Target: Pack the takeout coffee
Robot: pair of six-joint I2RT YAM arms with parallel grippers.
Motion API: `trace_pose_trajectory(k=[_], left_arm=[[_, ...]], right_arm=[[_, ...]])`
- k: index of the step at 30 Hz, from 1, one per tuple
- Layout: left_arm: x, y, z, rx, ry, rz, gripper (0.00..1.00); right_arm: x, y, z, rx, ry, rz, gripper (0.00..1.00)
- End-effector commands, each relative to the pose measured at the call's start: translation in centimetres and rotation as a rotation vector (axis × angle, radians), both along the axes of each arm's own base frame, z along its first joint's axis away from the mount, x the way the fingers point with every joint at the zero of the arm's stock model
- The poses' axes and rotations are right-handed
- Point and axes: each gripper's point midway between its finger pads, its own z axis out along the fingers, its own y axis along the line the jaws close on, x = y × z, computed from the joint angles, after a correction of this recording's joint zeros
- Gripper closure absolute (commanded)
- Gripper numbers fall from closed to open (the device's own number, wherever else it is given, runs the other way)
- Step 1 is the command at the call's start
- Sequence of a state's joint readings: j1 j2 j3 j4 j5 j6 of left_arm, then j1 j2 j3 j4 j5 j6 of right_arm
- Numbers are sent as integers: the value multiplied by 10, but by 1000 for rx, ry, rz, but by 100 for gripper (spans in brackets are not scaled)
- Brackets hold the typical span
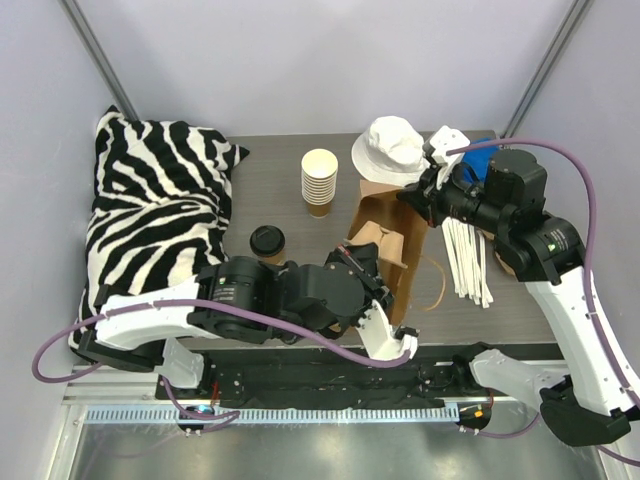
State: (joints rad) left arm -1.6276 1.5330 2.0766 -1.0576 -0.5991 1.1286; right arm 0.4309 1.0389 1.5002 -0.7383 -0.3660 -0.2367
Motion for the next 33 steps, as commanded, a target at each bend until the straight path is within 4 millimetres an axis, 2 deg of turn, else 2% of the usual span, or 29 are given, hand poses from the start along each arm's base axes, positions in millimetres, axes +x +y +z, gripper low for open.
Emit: trace_pose_trajectory(k=[1, 6, 9, 14, 19, 26, 29, 33], left_arm=[[17, 5, -13, 35, 21, 84, 100], [34, 5, -22, 16, 139, 133, 100], [34, 3, -34, 36, 187, 123, 100], [28, 5, -49, 100, 245, 110, 100], [19, 4, -41, 91, 323, 106, 100], [12, 23, -59, 150, 397, 153, 100], [15, 26, -65, 163, 407, 179, 100], [30, 27, -67, 154, 370, 250, 100]], right_arm=[[-18, 8, 3, 52, 39, 54, 99], [-24, 11, 0, 76, 75, 71, 99], [-30, 15, 1, 94, 87, 100, 99], [-33, 20, -2, 118, 139, 118, 99], [-43, 28, -1, 152, 190, 168, 99], [-60, 37, -7, 195, 317, 221, 99], [-58, 38, -15, 202, 361, 200, 99], [-41, 29, -18, 189, 344, 91, 99]])
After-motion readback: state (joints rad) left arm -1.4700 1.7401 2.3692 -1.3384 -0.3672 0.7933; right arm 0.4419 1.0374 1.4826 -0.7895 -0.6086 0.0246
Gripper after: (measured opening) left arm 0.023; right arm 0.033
